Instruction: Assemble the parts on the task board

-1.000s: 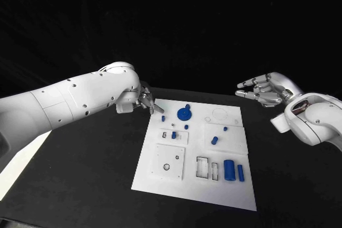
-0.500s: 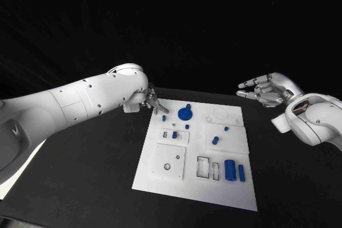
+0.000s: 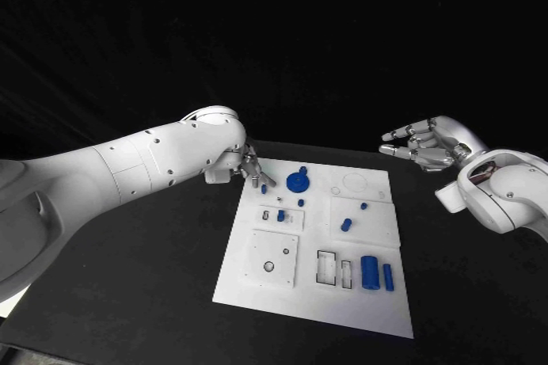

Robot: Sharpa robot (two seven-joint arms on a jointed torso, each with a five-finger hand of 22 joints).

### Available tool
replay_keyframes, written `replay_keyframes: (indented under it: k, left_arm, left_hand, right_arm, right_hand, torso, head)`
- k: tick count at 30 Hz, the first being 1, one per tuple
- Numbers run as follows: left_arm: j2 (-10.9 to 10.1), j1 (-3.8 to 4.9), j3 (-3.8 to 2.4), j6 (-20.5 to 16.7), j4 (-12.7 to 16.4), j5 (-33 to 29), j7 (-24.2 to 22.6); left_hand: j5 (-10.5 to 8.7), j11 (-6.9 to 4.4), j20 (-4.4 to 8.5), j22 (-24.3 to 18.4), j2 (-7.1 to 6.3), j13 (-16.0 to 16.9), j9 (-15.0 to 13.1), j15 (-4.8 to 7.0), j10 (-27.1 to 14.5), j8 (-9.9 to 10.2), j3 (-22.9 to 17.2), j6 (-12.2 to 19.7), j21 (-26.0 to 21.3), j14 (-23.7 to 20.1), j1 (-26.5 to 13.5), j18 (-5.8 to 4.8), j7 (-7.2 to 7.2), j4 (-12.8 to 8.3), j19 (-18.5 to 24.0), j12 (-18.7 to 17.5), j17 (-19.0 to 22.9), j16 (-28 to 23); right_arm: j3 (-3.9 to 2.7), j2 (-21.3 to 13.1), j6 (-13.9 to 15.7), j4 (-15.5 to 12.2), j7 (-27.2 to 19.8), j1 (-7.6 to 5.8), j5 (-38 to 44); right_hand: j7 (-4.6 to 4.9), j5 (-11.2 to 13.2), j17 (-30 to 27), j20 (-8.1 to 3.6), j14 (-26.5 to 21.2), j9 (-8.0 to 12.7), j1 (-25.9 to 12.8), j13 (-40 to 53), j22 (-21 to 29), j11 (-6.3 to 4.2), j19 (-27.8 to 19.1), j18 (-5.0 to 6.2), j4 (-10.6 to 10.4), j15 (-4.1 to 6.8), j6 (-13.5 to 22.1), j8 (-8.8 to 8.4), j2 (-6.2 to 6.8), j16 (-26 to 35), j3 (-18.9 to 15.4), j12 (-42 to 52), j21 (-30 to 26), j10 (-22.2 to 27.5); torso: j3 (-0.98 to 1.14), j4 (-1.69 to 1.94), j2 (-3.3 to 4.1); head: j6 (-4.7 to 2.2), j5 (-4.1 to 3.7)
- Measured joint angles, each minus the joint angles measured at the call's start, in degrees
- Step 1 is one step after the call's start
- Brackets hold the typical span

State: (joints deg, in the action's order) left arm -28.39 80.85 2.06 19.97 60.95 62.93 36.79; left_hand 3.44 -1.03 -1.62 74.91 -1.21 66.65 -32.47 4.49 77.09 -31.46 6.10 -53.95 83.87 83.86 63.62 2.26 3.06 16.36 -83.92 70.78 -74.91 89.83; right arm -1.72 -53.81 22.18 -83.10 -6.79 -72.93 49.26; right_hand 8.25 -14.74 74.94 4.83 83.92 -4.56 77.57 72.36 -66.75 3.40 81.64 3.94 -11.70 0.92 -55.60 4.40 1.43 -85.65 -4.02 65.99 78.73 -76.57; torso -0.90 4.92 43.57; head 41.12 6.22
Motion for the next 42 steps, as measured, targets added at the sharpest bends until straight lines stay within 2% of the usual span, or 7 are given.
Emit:
replay_keyframes:
  k: [12, 18, 26, 31, 37, 40, 42]
  left_arm:
    - [0.4, -0.25, 0.11, 0.4, -0.2, -0.4, -0.1]
    - [0.6, -0.28, 0.13, 0.5, -0.1, -0.5, -0.1]
    - [0.6, -0.28, 0.13, 0.3, -0.2, -0.8, -0.1]
    - [0.7, -0.26, 0.13, 0.2, -0.2, -1.5, -0.2]
    - [0.7, -0.21, 0.09, 0.0, -0.2, -2.2, -0.4]
    - [0.7, -0.25, 0.13, -0.3, -0.2, -2.7, -0.6]
    - [0.6, -0.29, 0.21, -0.7, -0.2, -3.2, -0.8]
  left_hand:
    - [0.00, -0.12, 0.00, 0.0, 1.13, 0.0, 0.2, 0.00, 0.1, -0.2, 0.0, -0.2, 0.0, 0.0, 1.1, 0.00, -0.21, 0.0, 0.0, 0.0, 0.0, 0.0]
    - [0.00, -0.20, 0.00, 0.0, 2.44, 0.1, 0.5, 0.00, 0.2, -0.2, -0.2, -0.4, 0.0, 0.0, 3.2, 0.00, -0.42, -0.6, 0.0, 0.0, 0.0, 0.0]
    - [0.00, -0.20, 0.00, 0.0, 4.58, 0.0, 1.0, 0.00, 0.2, -0.2, -2.6, -0.4, 0.0, 0.0, 7.7, 0.00, -0.42, -2.9, 0.0, 0.0, 0.0, 0.0]
    - [-0.02, -0.32, 0.00, 0.0, 6.09, -0.2, 1.7, 0.22, 0.1, 0.0, -7.3, 0.0, 0.0, 0.2, 13.3, 0.00, -0.82, -6.4, 0.0, 0.0, 0.0, 0.0]
    - [-0.47, -0.43, 0.22, 0.0, 5.79, -0.5, 2.4, 0.22, 0.0, 1.1, -14.1, 0.9, 0.0, 0.2, 16.3, 0.00, -0.42, -9.2, -0.2, -0.5, 0.0, 0.0]
    - [-0.59, -0.43, 0.22, 0.0, 5.13, -0.9, 2.5, 0.22, 0.0, 1.0, -17.5, 1.2, 0.0, 0.2, 16.6, 0.00, -0.18, -5.9, -0.2, -0.8, 0.0, 0.0]
    - [0.54, -0.43, 0.22, 0.0, 2.34, -0.9, 2.4, 0.22, 0.0, -0.8, -22.4, 1.3, 0.0, 0.2, 14.7, 0.00, -0.06, -3.8, -0.2, -1.0, 0.0, 0.0]
  right_arm:
    - [0.00, 0.1, 0.0, 0.1, -0.1, 0.00, -0.1]
    - [0.00, 0.2, 0.0, 0.3, -0.2, 0.00, -0.2]
    - [0.00, 0.2, -0.1, 0.5, -0.2, 0.01, -0.3]
    - [0.00, 0.3, -0.1, 0.6, -0.2, 0.01, -0.3]
    - [0.00, 0.4, -0.1, 0.6, -0.2, 0.01, -0.4]
    - [0.00, 0.4, -0.2, 0.7, -0.2, 0.02, -0.4]
    - [0.00, 0.4, -0.2, 0.7, -0.2, 0.03, -0.4]
  right_hand:
    - [0.00, 0.0, 0.0, 0.00, 0.0, 0.0, -0.2, 0.0, 0.0, 0.00, 0.0, 0.00, 0.0, 0.00, 0.0, 0.00, -0.23, 0.0, 0.0, 0.0, 0.0, 0.0]
    - [0.00, 0.0, 0.0, 0.00, 0.0, 0.0, -0.2, 0.0, 0.0, 0.00, 0.0, 0.00, 0.0, 0.00, 0.0, 0.00, -0.23, 0.0, 0.0, 0.0, 0.0, 0.0]
    - [0.00, 0.0, 0.0, 0.00, 0.0, 0.0, -0.2, 0.0, 0.0, 0.00, 0.0, 0.00, 0.0, 0.00, 0.0, 0.00, -0.22, 0.0, 0.0, 0.0, 0.0, 0.0]
    - [0.00, 0.0, 0.0, 0.00, 0.0, 0.0, -0.2, 0.0, 0.0, 0.00, 0.0, -0.01, 0.0, 0.00, 0.0, 0.00, -0.22, 0.0, 0.0, 0.0, 0.0, 0.0]
    - [0.00, 0.0, 0.0, 0.00, 0.0, 0.0, -0.2, 0.0, 0.0, 0.00, 0.0, 0.00, 0.0, 0.00, 0.0, 0.00, -0.22, 0.0, 0.0, 0.0, 0.0, 0.0]
    - [0.00, 0.0, 0.0, 0.00, 0.0, 0.0, -0.2, 0.0, 0.0, 0.00, 0.0, 0.00, 0.0, 0.00, 0.0, 0.00, -0.22, 0.0, 0.0, 0.0, 0.0, 0.0]
    - [0.00, 0.0, 0.0, 0.00, 0.0, 0.0, -0.2, 0.0, 0.0, 0.00, 0.0, -0.01, 0.0, 0.00, 0.0, 0.00, -0.22, 0.0, 0.0, 0.0, 0.0, 0.0]
  torso:
    - [-0.03, 0.04, 0.00]
    - [-0.02, 0.04, -0.01]
    - [-0.01, 0.04, -0.03]
    - [-0.02, 0.04, -0.03]
    - [0.00, 0.03, -0.03]
    - [0.00, 0.02, -0.03]
    - [0.00, 0.02, -0.03]
  head:
    - [0.35, -0.23]
    - [0.43, -0.23]
    - [0.43, -0.20]
    - [0.61, -0.24]
    - [0.71, -0.21]
    - [0.78, -0.14]
    - [0.82, -0.13]
